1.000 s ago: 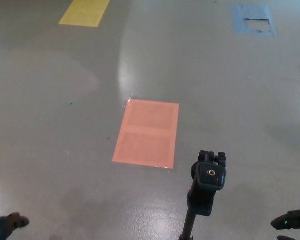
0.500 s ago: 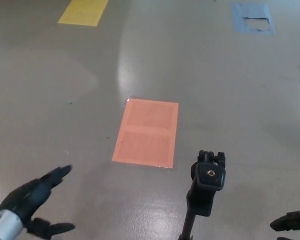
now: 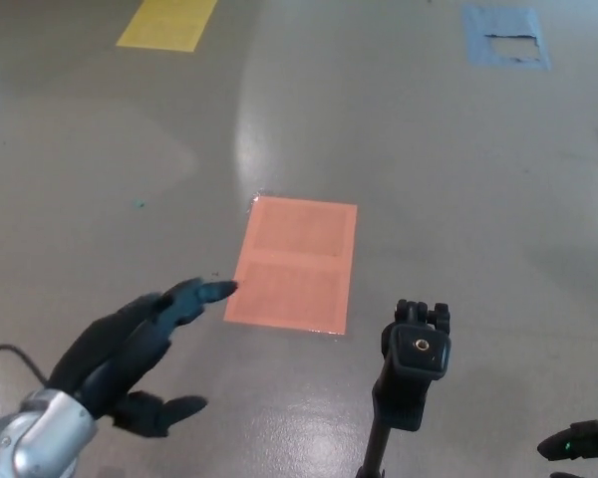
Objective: The robot uses its left hand to grab the top of a phone stand kept on the floor and rotates it anti-clockwise
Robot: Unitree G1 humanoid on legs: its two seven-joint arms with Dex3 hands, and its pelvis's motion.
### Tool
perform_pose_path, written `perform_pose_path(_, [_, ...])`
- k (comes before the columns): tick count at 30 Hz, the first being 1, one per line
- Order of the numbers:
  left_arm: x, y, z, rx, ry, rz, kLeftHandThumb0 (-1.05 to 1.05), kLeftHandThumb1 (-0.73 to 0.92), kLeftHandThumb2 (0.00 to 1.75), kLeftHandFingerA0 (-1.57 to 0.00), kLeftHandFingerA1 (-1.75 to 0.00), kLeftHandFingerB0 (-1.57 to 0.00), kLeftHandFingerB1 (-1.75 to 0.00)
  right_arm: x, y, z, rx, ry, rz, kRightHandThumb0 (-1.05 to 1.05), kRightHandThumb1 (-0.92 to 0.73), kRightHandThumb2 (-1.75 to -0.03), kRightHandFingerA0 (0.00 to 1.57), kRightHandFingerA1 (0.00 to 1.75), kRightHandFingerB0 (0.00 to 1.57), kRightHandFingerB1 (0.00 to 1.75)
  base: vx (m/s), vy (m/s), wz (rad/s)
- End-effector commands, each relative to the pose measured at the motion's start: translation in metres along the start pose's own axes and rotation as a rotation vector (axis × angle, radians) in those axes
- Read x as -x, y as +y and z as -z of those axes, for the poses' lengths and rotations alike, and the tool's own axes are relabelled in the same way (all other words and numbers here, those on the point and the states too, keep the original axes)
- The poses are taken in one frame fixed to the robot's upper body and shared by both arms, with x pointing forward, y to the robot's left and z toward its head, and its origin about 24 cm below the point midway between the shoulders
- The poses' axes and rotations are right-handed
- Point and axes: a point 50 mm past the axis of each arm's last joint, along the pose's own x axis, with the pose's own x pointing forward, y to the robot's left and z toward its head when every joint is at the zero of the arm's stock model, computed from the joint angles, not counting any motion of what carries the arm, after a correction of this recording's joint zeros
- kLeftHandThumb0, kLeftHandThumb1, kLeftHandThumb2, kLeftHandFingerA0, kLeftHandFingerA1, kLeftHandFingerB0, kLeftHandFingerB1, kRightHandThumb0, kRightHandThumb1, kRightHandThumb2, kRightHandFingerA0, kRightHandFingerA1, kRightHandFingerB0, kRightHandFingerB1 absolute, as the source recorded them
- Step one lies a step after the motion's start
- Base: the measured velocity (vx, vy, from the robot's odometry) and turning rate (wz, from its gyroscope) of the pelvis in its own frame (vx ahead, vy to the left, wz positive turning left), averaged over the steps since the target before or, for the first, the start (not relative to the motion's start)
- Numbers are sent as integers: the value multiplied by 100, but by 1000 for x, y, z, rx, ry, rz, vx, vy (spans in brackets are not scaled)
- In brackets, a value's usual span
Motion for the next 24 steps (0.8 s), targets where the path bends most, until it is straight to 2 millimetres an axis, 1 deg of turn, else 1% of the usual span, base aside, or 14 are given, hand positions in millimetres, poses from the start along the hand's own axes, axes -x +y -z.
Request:
perform_pose_path(1, [36, 40, -148, -172, -775, -151, 8, 36, 85, -3, -46, -18, -52, 3, -8, 2, 4, -6, -12, -46, -75, -62, 53, 40, 35, 33, 0, 0, 0])
perform_pose_path(4, [36, 41, -155, -167, -801, -150, 9, 35, 85, -2, -45, -19, -52, 3, -7, 2, -2, -9, -18, -45, -75, -62, 52, 40, 35, 33, 0, 0, 0])
perform_pose_path(8, [37, 44, -166, -176, -838, -158, 15, 39, 90, -2, -46, -18, -52, 3, -7, 1, 9, -9, -21, -52, -63, -86, 47, 53, 32, 46, 0, 0, 0])
perform_pose_path(9, [37, 45, -169, -171, -845, -159, 18, 51, 66, -15, -32, -27, -40, 3, -7, 1, 9, -8, -22, -46, -75, -62, 52, 40, 36, 33, 0, 0, 0])
perform_pose_path(11, [36, 46, -176, -155, -863, -162, 19, 52, 64, -14, -32, -26, -41, 3, -7, 0, 10, -7, -24, -45, -75, -62, 53, 40, 36, 33, 0, 0, 0])
perform_pose_path(12, [36, 46, -179, -148, -869, -162, 15, 39, 90, -1, -46, -19, -53, 3, -8, 0, 14, -7, -24, -53, -63, -87, 47, 53, 32, 46, 0, 0, 0])
perform_pose_path(15, [37, 46, -184, -137, -877, -157, 15, 40, 91, -1, -46, -19, -53, 3, -8, 0, 20, -8, -24, -53, -63, -87, 47, 53, 32, 46, 0, 0, 0])
perform_pose_path(16, [36, 46, -185, -137, -883, -157, 16, 39, 91, -1, -46, -19, -53, 3, -8, 0, 16, -9, -24, -46, -75, -62, 52, 40, 37, 34, 0, 0, 0])
perform_pose_path(17, [36, 46, -186, -136, -886, -156, 16, 39, 91, -1, -46, -19, -53, 3, -8, 0, 14, -9, -24, -46, -75, -62, 52, 40, 37, 34, 0, 0, 0])
perform_pose_path(18, [36, 46, -188, -140, -892, -161, 19, 53, 61, -14, -31, -24, -40, 3, -8, 0, 14, -9, -24, -53, -62, -87, 46, 53, 32, 47, 0, 0, 0])
perform_pose_path(20, [36, 46, -190, -149, -899, -167, 18, 52, 62, -13, -32, -23, -40, 3, -8, 0, 18, -9, -24, -53, -62, -87, 46, 53, 32, 47, 0, 0, 0])
perform_pose_path(21, [36, 46, -191, -152, -898, -167, 18, 52, 62, -13, -32, -23, -40, 3, -8, 0, 20, -9, -24, -53, -62, -87, 46, 53, 32, 47, 0, 0, 0])
perform_pose_path(22, [35, 45, -191, -158, -898, -166, 18, 53, 61, -12, -31, -20, -39, 3, -7, 0, 23, -13, -26, -49, -74, -62, 51, 41, 37, 34, 0, 0, 0])
perform_pose_path(24, [35, 44, -193, -159, -896, -160, 15, 53, 59, -11, -30, -19, -39, 3, -6, 1, 26, -19, -30, -47, -75, -62, 47, 39, 37, 34, 0, 0, 0])
